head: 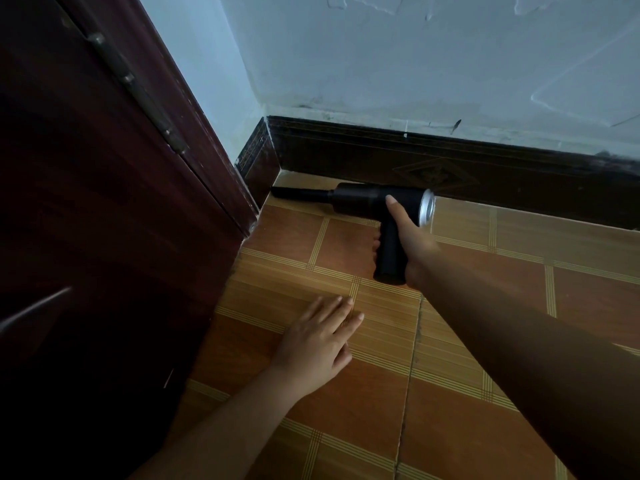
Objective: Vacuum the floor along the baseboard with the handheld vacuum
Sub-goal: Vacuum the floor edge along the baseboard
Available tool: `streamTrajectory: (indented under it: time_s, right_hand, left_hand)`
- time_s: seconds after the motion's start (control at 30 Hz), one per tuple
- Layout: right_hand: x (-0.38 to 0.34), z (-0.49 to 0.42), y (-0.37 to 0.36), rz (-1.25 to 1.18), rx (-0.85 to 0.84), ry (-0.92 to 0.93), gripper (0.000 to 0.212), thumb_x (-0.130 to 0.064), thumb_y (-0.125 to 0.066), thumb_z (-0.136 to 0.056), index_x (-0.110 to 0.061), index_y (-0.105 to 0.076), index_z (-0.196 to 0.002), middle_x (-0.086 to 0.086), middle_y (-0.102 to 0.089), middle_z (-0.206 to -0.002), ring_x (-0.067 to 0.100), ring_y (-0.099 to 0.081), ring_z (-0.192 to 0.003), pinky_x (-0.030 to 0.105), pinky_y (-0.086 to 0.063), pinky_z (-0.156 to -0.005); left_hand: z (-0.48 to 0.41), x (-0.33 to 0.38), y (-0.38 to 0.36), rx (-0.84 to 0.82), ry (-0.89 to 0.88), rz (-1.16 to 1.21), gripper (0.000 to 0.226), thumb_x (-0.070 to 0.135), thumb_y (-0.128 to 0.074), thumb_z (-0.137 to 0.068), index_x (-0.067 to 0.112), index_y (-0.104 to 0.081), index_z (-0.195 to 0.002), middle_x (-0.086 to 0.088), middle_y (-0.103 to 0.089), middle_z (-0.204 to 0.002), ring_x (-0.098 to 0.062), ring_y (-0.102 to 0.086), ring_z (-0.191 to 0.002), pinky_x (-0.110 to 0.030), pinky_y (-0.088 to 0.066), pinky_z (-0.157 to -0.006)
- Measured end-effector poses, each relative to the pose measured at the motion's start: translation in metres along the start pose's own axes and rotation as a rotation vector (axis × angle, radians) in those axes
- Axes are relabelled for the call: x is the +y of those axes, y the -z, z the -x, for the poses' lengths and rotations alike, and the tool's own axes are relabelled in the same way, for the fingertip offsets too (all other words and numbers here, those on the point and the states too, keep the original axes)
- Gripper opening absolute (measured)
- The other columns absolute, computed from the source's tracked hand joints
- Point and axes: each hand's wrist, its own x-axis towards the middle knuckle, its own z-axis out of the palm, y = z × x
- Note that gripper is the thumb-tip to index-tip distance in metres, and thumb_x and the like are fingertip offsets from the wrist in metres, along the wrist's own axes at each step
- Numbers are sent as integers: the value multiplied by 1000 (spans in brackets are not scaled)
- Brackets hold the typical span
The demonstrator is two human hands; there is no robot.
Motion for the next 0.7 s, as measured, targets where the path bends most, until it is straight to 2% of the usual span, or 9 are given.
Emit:
streamTrajectory:
  time_s: [0.3,0.47,0.7]
  right_hand:
    - [1,17,10,35,-31,-19,47,-47,-67,-80,-7,-59,-103,4,-60,-64,14,-57,-48,24,-49,-49]
    - [0,20,13,-57,28,41,52,-49,-68,-78,-8,-58,-107,6,-59,-68,16,-57,-53,23,-49,-47]
    - [-4,19,19,-113,130,89,50,-47,-69,-79,-6,-59,-107,6,-59,-69,15,-57,-55,24,-50,-50]
  left_hand:
    - [-1,5,9,-95,54,-8,48,36,-36,-82,24,-65,-117,-3,-63,-124,-17,-58,-116,-41,-40,-100]
    - [-2,6,13,-145,50,-1,48,37,-35,-82,25,-66,-115,-2,-64,-122,-16,-59,-115,-38,-36,-101]
    - [-4,6,18,-186,40,24,47,37,-35,-82,23,-68,-113,-4,-66,-118,-19,-62,-111,-38,-39,-98]
